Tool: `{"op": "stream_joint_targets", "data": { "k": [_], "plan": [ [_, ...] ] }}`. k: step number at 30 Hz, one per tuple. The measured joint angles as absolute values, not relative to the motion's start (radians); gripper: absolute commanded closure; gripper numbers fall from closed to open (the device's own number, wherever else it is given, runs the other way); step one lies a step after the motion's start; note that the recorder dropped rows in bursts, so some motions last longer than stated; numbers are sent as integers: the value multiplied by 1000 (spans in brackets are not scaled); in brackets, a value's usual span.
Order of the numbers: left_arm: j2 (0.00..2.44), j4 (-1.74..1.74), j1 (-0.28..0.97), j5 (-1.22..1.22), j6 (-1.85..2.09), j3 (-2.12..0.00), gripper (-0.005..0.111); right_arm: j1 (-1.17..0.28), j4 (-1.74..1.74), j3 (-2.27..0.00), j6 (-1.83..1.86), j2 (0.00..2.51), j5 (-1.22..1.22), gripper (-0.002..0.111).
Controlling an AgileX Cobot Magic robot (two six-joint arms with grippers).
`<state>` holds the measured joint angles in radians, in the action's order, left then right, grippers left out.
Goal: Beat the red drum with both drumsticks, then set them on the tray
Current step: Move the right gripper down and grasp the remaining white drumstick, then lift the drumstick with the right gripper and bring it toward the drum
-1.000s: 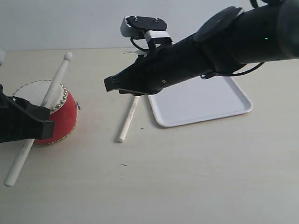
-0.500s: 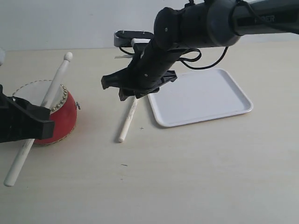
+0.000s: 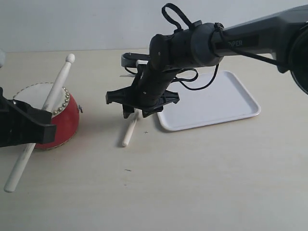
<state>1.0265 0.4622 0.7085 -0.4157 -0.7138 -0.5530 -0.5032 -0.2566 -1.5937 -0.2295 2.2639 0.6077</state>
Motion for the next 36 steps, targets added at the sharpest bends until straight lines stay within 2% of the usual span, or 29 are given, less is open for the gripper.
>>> {"op": "stream_joint_targets", "data": {
  "k": [20, 23, 31, 36],
  "plan": [
    [1026, 462, 709, -416, -714, -553, 107, -503, -80, -1644, -339, 2321, 587, 75],
    [1026, 462, 709, -416, -714, -553, 107, -503, -76, -1671, -334, 2333, 621, 81],
    [1026, 462, 709, -416, -714, -553, 107, -503, -56, -1687, -298, 2343, 652, 108],
    [1026, 462, 709, -416, -714, -553, 107, -503, -56, -1691, -265, 2343, 656, 108]
  ]
}}
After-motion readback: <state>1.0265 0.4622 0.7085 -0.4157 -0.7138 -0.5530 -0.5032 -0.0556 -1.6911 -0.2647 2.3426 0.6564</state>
